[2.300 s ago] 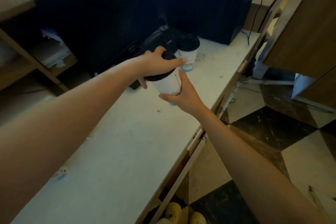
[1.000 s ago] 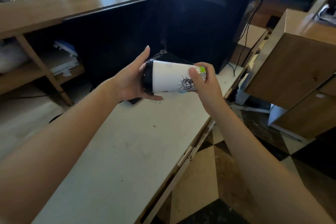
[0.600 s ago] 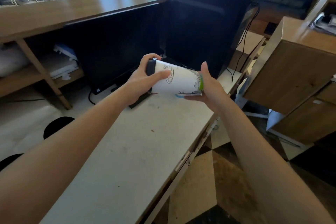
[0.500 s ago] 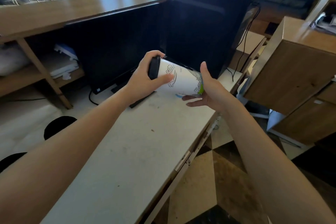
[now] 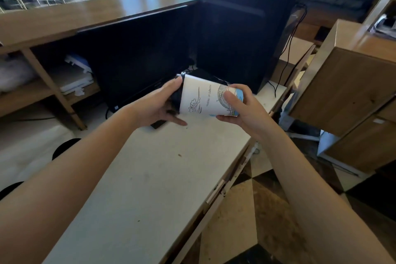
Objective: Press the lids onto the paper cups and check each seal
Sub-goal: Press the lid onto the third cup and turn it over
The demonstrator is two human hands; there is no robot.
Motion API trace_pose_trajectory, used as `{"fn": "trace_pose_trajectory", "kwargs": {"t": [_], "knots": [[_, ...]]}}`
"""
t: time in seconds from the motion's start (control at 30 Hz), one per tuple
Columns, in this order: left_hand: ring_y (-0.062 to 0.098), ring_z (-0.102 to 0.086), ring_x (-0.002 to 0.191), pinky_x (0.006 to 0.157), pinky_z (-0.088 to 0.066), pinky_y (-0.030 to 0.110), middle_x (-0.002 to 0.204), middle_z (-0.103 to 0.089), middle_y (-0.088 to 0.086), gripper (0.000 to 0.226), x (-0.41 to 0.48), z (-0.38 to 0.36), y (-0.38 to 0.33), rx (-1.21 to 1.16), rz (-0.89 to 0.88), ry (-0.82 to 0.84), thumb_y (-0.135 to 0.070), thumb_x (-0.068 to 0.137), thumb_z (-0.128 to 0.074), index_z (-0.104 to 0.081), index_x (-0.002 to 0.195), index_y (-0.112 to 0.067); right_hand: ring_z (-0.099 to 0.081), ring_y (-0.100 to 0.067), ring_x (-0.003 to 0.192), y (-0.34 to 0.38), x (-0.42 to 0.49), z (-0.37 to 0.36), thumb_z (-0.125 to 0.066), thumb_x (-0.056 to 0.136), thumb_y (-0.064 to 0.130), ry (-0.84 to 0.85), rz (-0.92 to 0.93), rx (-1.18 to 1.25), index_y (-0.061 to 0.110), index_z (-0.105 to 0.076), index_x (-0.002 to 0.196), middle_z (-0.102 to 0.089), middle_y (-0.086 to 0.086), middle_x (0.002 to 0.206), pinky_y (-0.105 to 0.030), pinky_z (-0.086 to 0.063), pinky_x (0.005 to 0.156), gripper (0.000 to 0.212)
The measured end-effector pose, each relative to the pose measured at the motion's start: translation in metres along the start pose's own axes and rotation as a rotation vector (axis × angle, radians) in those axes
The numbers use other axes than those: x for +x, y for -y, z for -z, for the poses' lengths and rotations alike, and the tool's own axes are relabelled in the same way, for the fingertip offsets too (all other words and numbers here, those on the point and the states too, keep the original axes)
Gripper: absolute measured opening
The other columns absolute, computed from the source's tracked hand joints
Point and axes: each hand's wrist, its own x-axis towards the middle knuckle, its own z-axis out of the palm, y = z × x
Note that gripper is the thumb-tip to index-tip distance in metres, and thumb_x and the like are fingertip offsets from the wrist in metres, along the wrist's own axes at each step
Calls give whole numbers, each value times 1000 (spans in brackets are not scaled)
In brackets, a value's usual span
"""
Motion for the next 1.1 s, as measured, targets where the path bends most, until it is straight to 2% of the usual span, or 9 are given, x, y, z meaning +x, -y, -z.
{"fn": "trace_pose_trajectory", "kwargs": {"t": [0.1,0.23,0.37,0.43,0.57,0.73,0.9,1.0,1.1], "knots": [[28,-63,106,72,-56,46,113,-66,1,48,-2,-4,2,-128,79,3,-66,86,-30,-58,111,-36,-62,-22,105,5,-1,3,-62,90,22,51,95,-126,25,-43,120,-53,0,117,-32,-59,79,35],[20,-65,78,71,-54,41,84,-68,-1,29,0,-13,-4,-145,78,-105,-51,90,-48,-61,96,-27,-59,-26,110,7,0,5,-68,86,15,112,153,-221,29,-43,119,-52,-3,122,-39,-58,85,44],[22,-59,91,79,-53,44,105,-56,2,42,1,-14,-1,-105,-46,-151,-33,76,-64,-49,114,-25,-60,-23,109,5,2,5,-65,88,14,112,121,-185,26,-43,124,-54,-3,120,-37,-57,87,44],[21,-58,92,75,-55,42,108,-52,0,42,-2,-17,1,-7,-115,-185,-29,79,-66,-46,115,-30,-63,-19,102,9,5,1,-52,95,33,24,4,-131,24,-42,130,-58,0,113,-34,-58,82,37],[14,-54,88,65,-56,26,110,-46,-1,51,-9,-21,8,445,-396,-250,-24,81,-69,-37,119,-39,-69,-23,96,12,12,0,-31,90,66,10,-263,-12,20,-52,123,-68,-7,109,-38,-60,69,60],[10,-49,112,86,-49,21,124,-42,-12,67,-11,-14,13,601,-587,-192,-34,70,-72,-34,124,-44,-70,-19,74,4,9,1,-40,92,59,94,-285,-129,17,-59,116,-71,-6,92,-27,-57,62,52],[4,-49,118,87,-52,22,137,-36,-15,88,-11,-3,12,455,-318,-19,-14,77,-76,-24,139,-46,-64,-23,95,-8,6,4,-56,90,45,31,-114,-55,12,-52,118,-63,-14,111,-29,-58,70,44],[19,-60,112,78,-57,43,130,-53,-10,61,-12,0,14,-26,-98,102,-38,76,-73,-41,125,-56,-62,-23,101,-10,2,6,-60,88,30,82,-27,37,24,-52,106,-59,-10,115,-37,-58,82,20],[25,-64,107,71,-56,47,119,-66,-3,52,-10,-2,15,-198,34,98,-66,71,-46,-62,113,-40,-63,-22,100,-7,1,8,-68,78,24,151,48,81,26,-50,109,-59,-9,118,-42,-54,91,35]]}}
